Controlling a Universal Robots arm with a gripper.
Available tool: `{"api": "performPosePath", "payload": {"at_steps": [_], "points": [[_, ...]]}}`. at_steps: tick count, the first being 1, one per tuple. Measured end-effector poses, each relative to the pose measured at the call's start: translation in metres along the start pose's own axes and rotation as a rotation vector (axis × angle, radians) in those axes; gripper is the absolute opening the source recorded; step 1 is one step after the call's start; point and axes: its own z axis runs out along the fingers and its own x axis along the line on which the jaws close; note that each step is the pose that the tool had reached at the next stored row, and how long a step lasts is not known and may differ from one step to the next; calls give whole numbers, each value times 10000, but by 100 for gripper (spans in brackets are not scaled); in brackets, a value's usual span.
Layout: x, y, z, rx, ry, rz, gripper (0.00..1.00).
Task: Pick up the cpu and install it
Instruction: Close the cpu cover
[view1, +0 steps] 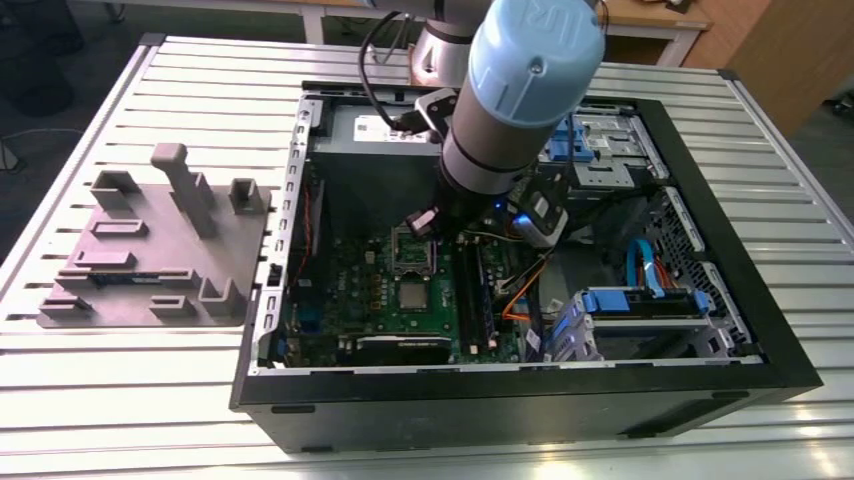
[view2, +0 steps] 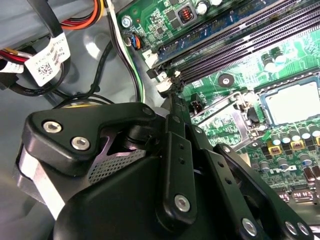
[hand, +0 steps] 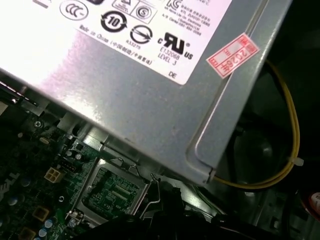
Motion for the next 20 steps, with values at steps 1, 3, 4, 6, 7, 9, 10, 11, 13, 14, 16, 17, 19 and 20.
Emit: {"api": "performPosePath", "payload": {"at_steps": [1,3,4,6,7,9,10,11,13,14,16,17,19,20], "points": [[0,1,-4,4,2,0,10],[0,4,-14,17,10,1,10],[-1,5,-19,26,14,1,10],[-1,8,-27,64,34,3,10],[0,9,-30,106,57,5,10],[1,11,-32,229,124,9,10],[2,13,-33,280,151,11,10],[2,14,-34,320,173,12,10],[3,18,-42,370,201,13,10],[4,20,-47,383,209,13,10],[5,24,-57,396,216,10,10],[6,27,-64,400,219,8,10],[8,33,-80,404,221,4,10],[9,36,-87,405,223,-1,10]]}}
